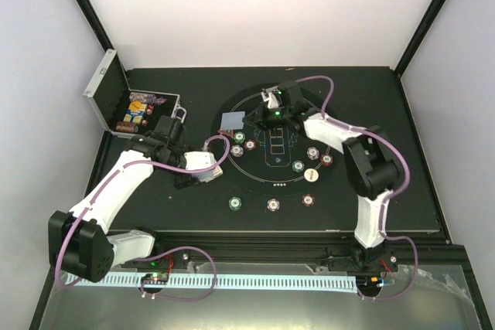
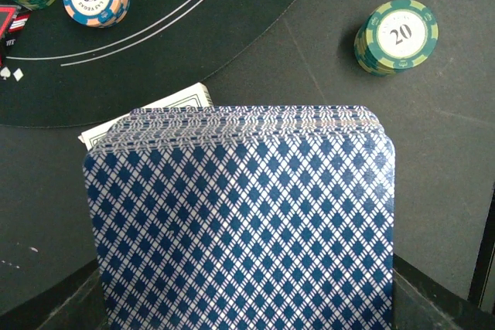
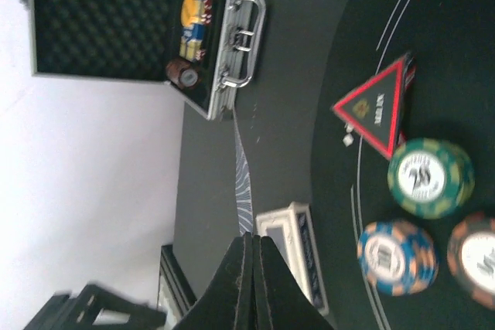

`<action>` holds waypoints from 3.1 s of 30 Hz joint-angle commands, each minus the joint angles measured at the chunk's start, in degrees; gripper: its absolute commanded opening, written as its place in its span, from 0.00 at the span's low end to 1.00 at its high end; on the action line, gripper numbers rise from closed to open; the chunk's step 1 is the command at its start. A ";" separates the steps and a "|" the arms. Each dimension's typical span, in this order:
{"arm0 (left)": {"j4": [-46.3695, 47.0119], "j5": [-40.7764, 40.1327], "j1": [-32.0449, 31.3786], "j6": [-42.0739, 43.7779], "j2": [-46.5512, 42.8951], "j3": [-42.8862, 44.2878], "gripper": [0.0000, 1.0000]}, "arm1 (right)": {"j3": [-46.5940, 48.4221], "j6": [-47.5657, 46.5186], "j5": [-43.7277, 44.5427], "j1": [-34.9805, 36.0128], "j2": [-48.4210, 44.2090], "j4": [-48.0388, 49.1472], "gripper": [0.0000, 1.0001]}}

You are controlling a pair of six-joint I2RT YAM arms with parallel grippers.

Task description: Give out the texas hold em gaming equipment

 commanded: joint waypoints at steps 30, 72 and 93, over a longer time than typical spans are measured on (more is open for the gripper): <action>-4.06 3.56 0.37 -3.46 -2.08 4.27 0.02 | 16.69 -7.37 8.98 1.03 7.15 -14.56 0.62; -8.63 8.48 -1.66 -0.57 -7.46 4.82 0.02 | -16.63 16.13 1.00 26.46 -6.36 30.29 0.78; -8.92 6.51 -1.87 -0.50 -7.65 5.37 0.01 | -19.17 14.99 -1.53 22.82 -3.54 28.01 0.62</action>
